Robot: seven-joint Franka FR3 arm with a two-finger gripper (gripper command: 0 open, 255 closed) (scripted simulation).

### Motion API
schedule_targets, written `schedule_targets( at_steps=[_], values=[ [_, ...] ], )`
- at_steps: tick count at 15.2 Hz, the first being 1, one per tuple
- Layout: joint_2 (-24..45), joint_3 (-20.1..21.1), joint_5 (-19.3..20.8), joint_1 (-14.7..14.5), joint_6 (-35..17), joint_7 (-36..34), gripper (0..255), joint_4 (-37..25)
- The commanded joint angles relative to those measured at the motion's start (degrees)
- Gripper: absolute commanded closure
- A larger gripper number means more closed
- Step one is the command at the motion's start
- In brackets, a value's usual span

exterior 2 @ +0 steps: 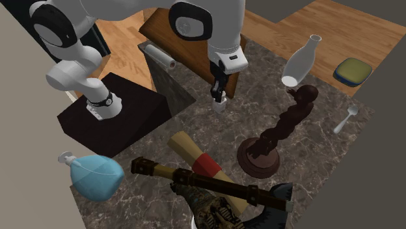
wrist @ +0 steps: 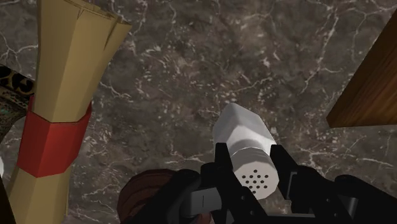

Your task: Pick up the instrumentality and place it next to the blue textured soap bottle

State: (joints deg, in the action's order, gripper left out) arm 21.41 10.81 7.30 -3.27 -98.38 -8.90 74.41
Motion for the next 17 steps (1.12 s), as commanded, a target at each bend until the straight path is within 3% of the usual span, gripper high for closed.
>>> schedule_targets(
  at_steps=[1, 13, 17],
  values=[
    [0.42, 0.01, 0.05, -0.15, 1.82, 0.10, 255, -2.21],
    [4.50, -0.03, 0.76, -1.44, 12.93, 0.67, 255, -17.40],
    [-0.88, -1.03, -0.79, 3.07, 9.76, 5.19, 255, -9.23]
  ],
)
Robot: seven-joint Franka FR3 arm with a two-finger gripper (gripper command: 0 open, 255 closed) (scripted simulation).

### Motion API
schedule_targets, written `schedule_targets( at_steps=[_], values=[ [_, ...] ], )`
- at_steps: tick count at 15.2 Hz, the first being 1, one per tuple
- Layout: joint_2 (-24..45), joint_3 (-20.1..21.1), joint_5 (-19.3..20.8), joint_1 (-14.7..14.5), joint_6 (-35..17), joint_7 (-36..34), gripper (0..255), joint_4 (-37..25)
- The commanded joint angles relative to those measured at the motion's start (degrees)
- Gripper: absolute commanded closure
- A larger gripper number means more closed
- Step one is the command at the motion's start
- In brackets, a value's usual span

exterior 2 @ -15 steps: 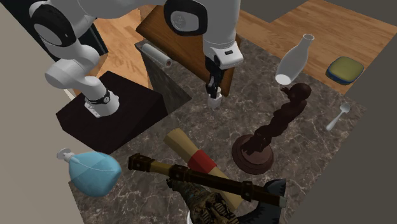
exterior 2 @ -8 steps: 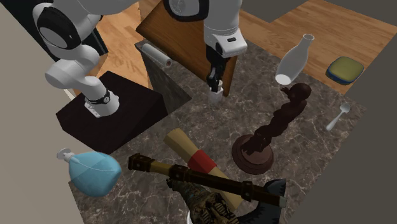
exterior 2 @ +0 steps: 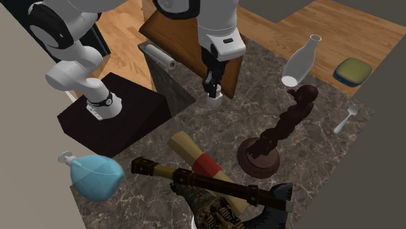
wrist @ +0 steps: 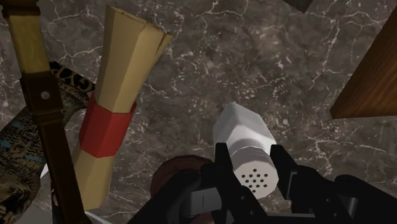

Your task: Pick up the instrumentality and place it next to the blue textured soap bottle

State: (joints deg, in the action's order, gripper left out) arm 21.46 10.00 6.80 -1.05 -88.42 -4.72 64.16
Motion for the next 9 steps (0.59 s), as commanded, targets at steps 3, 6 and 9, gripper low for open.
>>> schedule_targets(
  at_steps=[3, 6, 9],
  values=[
    [-3.82, -1.25, -1.29, 3.86, -1.79, 4.63, 255, 5.24],
    [-5.96, -2.44, -2.14, 6.66, -2.93, 8.36, 255, 8.29],
    [-7.45, -3.72, -2.88, 9.33, -3.74, 12.16, 255, 10.37]
  ],
)
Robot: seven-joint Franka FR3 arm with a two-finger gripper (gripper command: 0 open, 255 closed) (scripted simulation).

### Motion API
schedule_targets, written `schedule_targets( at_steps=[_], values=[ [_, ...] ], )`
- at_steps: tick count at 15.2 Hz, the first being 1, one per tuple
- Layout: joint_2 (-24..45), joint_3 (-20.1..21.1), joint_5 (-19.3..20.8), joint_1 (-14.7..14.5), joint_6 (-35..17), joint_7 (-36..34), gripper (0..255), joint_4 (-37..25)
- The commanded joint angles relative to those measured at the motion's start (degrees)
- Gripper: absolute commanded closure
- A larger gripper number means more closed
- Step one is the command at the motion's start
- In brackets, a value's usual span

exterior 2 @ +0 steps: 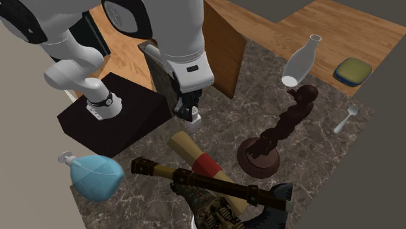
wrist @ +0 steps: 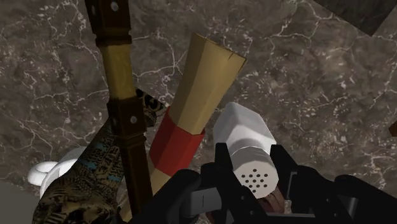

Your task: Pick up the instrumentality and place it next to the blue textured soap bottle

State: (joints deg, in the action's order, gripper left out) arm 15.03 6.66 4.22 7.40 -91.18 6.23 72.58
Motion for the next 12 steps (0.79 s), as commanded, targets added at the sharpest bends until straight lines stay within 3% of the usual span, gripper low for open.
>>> schedule_targets(
  at_steps=[1, 12],
  values=[
    [-1.38, -0.83, -0.53, 1.74, -1.18, 2.49, 255, 2.44],
    [-1.05, -5.94, -2.71, 10.84, -1.52, 16.53, 255, 1.92]
  ],
)
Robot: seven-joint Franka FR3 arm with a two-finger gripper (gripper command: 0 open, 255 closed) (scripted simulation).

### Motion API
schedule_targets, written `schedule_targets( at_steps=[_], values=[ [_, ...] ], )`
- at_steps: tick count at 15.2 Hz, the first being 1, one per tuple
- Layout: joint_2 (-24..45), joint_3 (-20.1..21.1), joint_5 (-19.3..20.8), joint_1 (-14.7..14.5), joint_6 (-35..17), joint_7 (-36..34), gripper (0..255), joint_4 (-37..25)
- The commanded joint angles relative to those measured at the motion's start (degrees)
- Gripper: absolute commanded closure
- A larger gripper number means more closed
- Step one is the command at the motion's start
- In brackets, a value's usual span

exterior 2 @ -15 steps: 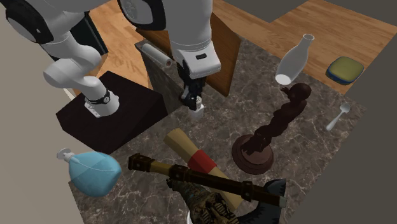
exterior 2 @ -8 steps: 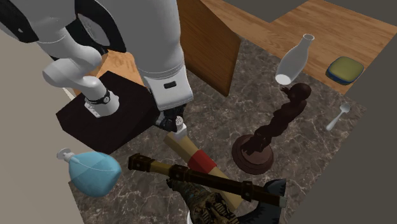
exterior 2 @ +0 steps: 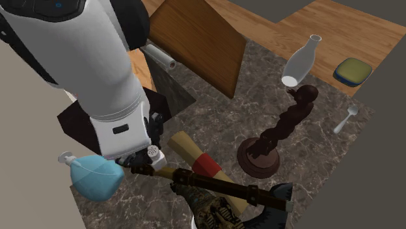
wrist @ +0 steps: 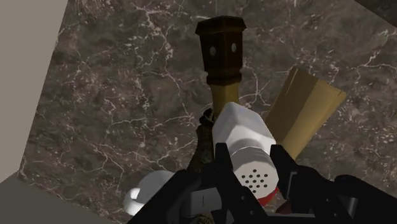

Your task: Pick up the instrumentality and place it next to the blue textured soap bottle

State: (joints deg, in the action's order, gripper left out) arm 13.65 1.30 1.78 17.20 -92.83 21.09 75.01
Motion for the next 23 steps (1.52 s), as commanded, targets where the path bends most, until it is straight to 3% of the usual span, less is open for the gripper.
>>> schedule_targets(
  at_steps=[1, 8, 13, 17, 18, 19, 23],
  values=[
    [0.75, -1.02, -0.46, 1.86, 0.29, 2.93, 255, -1.10],
    [5.74, -3.85, -2.03, 7.83, 2.41, 11.54, 255, -8.34],
    [12.16, -5.40, -3.42, 12.50, 5.78, 17.32, 255, -18.13],
    [21.29, -6.13, -4.79, 16.86, 11.62, 21.48, 255, -33.07],
    [29.01, -6.01, -5.41, 18.83, 17.48, 22.46, 255, -46.66],
    [24.69, -6.07, -5.10, 18.36, 13.23, 22.60, 255, -38.08],
    [19.46, -6.27, -4.79, 17.66, 6.21, 22.78, 255, -25.82]
  ],
)
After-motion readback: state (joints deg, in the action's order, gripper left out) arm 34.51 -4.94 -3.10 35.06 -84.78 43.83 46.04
